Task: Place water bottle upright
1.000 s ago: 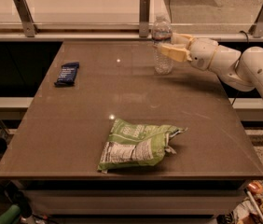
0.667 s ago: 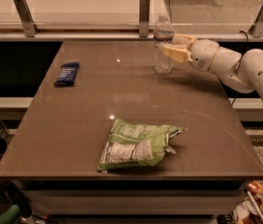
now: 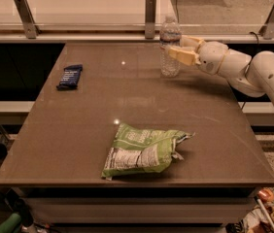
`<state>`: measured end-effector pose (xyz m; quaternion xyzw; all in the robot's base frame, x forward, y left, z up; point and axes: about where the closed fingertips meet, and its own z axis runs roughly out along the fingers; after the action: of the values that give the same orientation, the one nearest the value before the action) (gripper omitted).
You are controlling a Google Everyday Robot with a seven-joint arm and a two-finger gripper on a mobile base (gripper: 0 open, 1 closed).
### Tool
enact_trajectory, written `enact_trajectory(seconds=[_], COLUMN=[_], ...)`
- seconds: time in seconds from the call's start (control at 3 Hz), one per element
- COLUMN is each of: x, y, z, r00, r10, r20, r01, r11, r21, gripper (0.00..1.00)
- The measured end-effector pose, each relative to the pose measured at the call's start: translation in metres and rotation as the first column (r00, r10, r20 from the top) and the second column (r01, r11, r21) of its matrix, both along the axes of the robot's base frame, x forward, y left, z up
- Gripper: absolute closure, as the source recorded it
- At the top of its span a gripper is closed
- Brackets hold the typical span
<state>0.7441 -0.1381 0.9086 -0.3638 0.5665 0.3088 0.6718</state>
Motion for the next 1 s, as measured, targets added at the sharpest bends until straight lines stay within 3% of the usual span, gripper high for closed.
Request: enact_trajectory(seconds=[1.0], x=[0.0001], y=[0.0038], z=[0.0015], r00=[1.0000], r10=[0.005], r20=[0.000], r01=[-0.005], r11=[1.000], r21=[0.000], gripper=[0.12])
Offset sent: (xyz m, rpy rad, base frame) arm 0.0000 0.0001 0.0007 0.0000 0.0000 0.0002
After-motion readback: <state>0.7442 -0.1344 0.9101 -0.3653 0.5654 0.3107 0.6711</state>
